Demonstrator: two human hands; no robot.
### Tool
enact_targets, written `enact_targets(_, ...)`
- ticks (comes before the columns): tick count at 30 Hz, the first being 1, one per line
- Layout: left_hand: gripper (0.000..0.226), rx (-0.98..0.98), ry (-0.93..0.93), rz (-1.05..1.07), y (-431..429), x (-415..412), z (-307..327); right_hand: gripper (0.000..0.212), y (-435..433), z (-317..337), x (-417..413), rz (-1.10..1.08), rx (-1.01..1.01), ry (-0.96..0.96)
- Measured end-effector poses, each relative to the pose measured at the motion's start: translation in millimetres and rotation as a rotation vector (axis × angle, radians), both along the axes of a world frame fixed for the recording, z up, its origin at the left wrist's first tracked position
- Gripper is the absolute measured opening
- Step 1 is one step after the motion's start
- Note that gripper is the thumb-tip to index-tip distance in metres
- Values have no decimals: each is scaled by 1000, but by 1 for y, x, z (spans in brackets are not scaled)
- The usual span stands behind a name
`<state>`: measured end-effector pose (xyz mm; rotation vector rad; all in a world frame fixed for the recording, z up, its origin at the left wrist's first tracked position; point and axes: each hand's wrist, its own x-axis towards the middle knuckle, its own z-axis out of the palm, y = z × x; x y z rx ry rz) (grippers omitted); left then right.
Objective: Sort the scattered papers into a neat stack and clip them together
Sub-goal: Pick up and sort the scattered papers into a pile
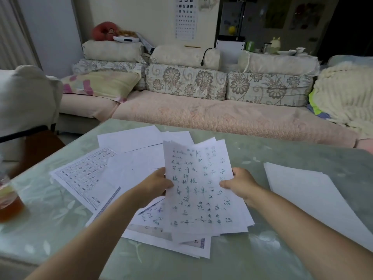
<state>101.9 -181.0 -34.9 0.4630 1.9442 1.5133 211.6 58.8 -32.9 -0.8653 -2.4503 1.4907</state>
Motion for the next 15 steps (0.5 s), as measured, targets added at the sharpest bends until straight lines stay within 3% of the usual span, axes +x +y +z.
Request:
enact_targets(2,34,-204,256,63,-3,-4,-1,17,0,-3,0,-38,16,-38)
enact_targets(5,74,-723,827,48,-20,-24,-13,12,5,-7,-1,-121,52,-75)
enact_targets(7,110,-922,827,-103,-28,-31,-20,9,7,-8,-1,-158,68,-94)
enact_targets(9,119,-960,722,-183,-31,-32,-27,9,9,-10,-2,-168,88,-105)
enact_targets(12,96,-879,819,-141,-29,-26,-29,4,10,-11,-3,-166,112,-127)
enact_targets(15,45,-898,1053,-80,-26,-20,-26,13,10,-12,-3,-157,103,-148)
